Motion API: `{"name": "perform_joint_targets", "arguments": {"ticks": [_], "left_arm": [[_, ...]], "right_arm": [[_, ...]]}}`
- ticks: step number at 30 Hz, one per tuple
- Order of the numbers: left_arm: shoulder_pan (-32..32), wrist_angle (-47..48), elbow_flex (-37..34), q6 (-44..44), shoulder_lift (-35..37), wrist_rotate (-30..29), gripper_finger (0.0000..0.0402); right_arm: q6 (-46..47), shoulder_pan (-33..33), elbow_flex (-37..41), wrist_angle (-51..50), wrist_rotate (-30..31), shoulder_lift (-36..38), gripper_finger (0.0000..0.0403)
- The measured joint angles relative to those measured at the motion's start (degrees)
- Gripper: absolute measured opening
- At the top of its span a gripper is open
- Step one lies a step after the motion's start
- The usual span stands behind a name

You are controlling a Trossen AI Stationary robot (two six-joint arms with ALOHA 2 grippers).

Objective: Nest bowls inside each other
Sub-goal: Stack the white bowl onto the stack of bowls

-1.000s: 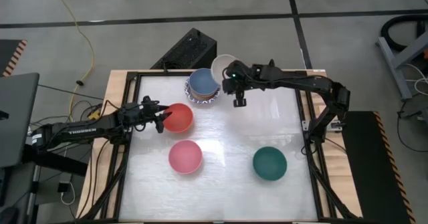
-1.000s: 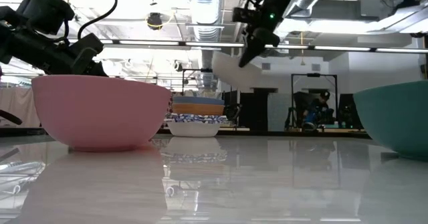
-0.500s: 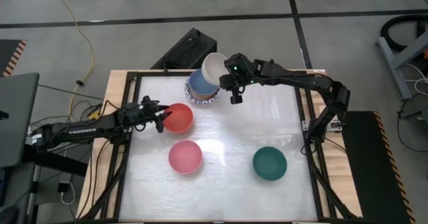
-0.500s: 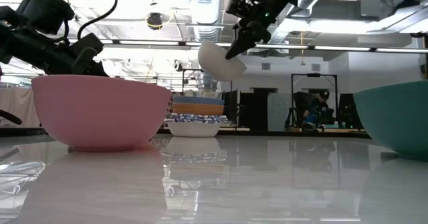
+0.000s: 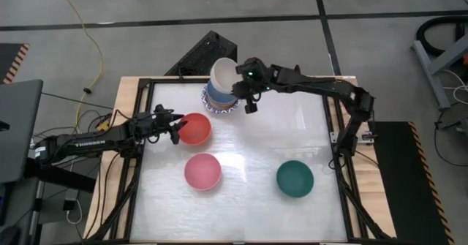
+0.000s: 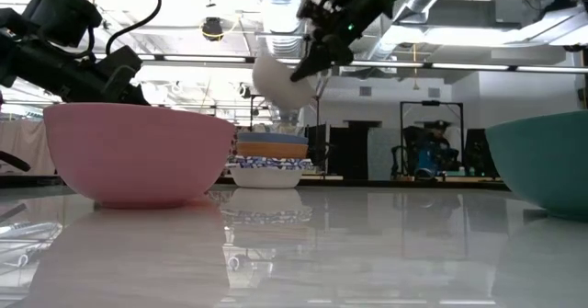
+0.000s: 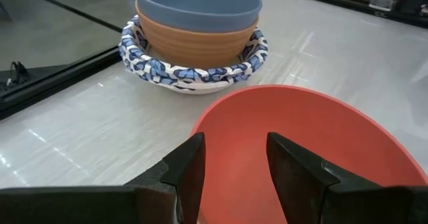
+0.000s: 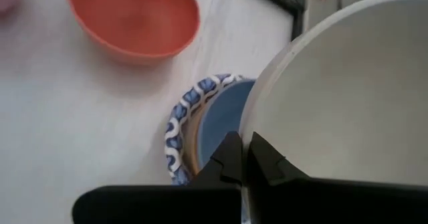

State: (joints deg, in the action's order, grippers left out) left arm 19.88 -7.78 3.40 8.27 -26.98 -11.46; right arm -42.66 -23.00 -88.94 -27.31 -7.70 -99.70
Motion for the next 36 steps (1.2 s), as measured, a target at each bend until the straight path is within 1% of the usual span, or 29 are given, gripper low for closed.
{"name": "perform_joint_targets", "arguments": {"ticks": [2,8,10,15,19,25,28,36], "left_arm": [[0.0,-0.1,0.0,0.0,0.0,-0.4,0.0148],[0.0,-0.6,0.0,0.0,0.0,-0.3,0.0148],[0.0,-0.7,0.0,0.0,0.0,-0.2,0.0148],[0.0,-0.7,0.0,0.0,0.0,-0.4,0.0148],[0.0,-0.7,0.0,-0.2,0.0,-0.4,0.0148],[0.0,-0.7,0.0,-0.2,0.0,-0.3,0.0148],[0.0,-0.7,0.0,-0.2,0.0,-0.3,0.0148],[0.0,-0.7,0.0,0.0,0.0,-0.3,0.0148]], "right_arm": [[0.0,0.0,-4.0,-2.2,0.0,-3.5,0.001],[-1.1,0.0,-19.1,-16.8,0.4,-14.2,0.001],[-1.3,0.0,-23.6,-19.7,0.9,-17.2,0.001],[-1.4,0.0,-31.2,-27.9,1.9,-22.4,0.001],[-1.4,0.0,-33.2,-31.5,1.8,-23.6,0.001],[-1.6,-0.2,-33.3,-31.5,1.6,-23.5,0.001],[-2.4,-0.5,-33.2,-31.6,-0.2,-23.6,0.001],[-2.8,-0.8,-32.7,-30.7,0.0,-25.0,0.001]]}}
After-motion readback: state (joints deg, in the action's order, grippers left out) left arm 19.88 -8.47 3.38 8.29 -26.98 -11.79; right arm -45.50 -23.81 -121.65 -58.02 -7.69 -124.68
